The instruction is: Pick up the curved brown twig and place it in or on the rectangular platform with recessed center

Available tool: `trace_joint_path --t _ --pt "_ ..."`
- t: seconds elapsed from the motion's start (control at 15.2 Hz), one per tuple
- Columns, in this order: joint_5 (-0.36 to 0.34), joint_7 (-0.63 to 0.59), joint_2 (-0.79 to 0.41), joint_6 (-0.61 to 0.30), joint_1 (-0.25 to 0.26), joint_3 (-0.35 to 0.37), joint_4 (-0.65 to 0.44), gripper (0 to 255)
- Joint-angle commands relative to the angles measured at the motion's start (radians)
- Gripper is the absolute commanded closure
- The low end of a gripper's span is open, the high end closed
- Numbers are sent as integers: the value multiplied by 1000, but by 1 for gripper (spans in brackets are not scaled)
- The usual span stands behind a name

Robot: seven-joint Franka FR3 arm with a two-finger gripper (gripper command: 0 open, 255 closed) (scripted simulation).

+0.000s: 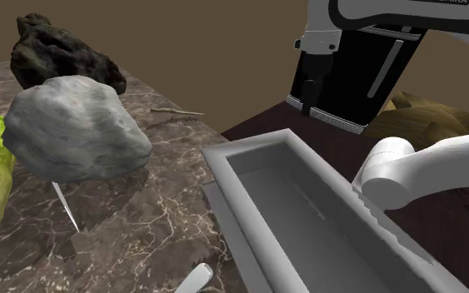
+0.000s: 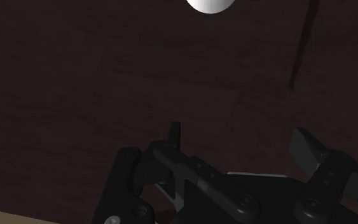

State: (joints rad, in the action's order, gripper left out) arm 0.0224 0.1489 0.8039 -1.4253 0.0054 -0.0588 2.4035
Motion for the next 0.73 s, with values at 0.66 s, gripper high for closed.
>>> trace_joint_path --t 0.66 --pt "38 25 -310 -176 92 89 -202 0"
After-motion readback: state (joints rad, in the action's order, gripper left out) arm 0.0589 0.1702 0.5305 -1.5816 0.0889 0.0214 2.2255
